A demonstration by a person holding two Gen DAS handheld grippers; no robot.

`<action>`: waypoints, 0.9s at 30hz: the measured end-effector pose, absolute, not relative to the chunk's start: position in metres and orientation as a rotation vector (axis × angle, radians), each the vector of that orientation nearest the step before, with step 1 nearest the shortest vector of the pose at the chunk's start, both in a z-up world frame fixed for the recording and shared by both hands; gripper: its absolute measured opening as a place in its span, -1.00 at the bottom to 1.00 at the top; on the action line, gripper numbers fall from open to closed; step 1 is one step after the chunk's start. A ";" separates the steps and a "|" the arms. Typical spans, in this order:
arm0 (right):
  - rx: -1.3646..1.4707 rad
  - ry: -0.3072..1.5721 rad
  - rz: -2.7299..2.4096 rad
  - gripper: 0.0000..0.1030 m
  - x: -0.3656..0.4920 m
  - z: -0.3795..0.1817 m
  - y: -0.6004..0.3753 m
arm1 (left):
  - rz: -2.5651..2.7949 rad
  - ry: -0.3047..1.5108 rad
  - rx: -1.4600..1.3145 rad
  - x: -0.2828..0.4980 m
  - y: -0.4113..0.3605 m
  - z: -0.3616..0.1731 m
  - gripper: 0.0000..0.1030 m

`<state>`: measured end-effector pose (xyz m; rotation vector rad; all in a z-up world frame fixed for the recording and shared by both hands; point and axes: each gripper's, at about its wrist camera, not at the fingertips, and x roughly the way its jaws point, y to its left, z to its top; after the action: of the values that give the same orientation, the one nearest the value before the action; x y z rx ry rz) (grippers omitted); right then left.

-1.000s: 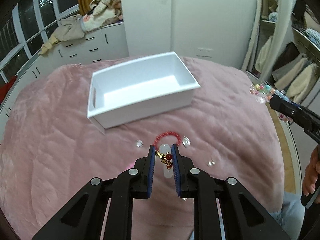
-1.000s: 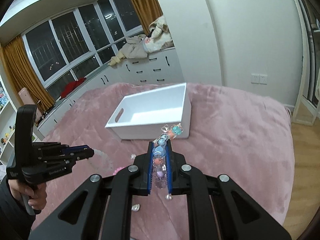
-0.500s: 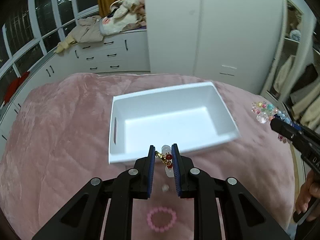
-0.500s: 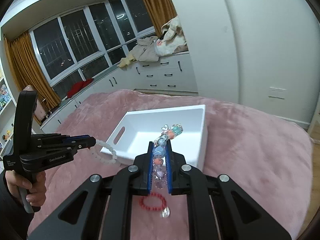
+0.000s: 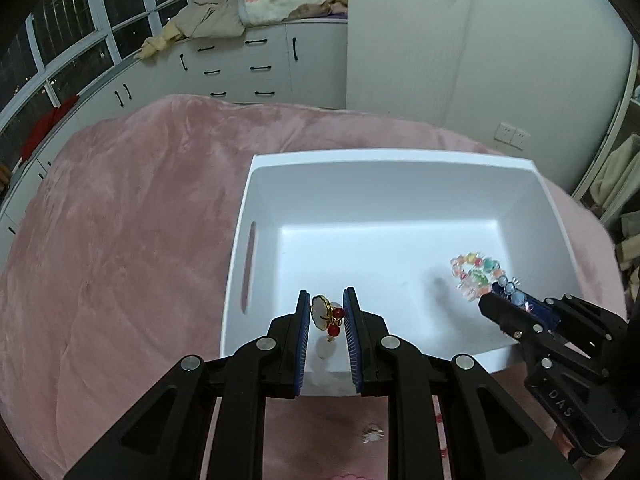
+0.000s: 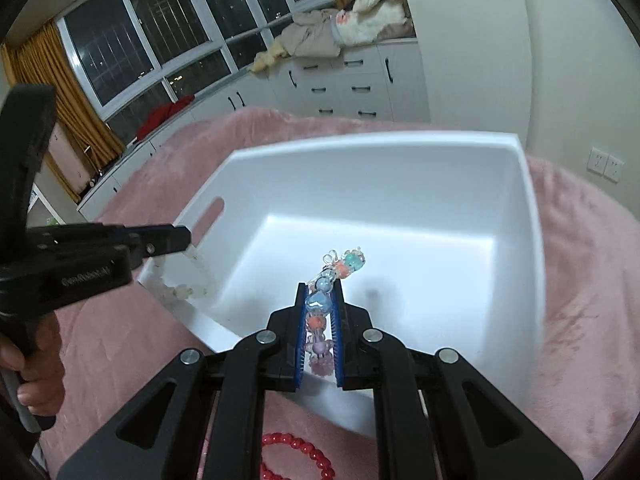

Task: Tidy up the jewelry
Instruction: 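Carry both bracelets into the white box and open both tools, then grasp the pink bead bracelet with left tool while right tool grasps the pearl pendant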

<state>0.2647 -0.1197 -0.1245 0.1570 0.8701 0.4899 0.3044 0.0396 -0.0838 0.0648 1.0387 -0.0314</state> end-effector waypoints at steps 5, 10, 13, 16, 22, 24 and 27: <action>0.153 0.873 0.492 -0.29 0.262 -0.121 -0.118 | -0.023 1.053 0.043 0.303 0.047 -0.086 -0.58; 0.243 0.746 0.439 0.44 0.241 -0.091 -0.151 | 0.019 1.011 0.058 0.293 0.051 -0.068 0.23; 0.302 0.709 0.394 0.65 0.225 -0.072 -0.180 | 0.024 0.952 0.048 0.280 0.054 -0.047 0.55; 0.314 0.678 0.342 0.91 0.210 -0.049 -0.203 | -0.010 0.912 0.026 0.264 0.056 -0.027 0.79; 0.256 0.628 0.265 0.91 0.170 -0.004 -0.220 | -0.073 0.862 0.000 0.221 0.062 0.006 0.83; 0.246 0.611 0.251 0.91 0.152 0.008 -0.221 | -0.098 0.853 -0.005 0.201 0.065 0.014 0.83; 0.216 0.587 0.243 0.91 0.121 0.023 -0.215 | -0.119 0.849 0.013 0.174 0.067 0.017 0.83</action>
<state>0.1211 -0.2148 0.0231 0.2158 0.5871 0.2428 0.1743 0.0665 0.0173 0.0128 0.8488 -0.1190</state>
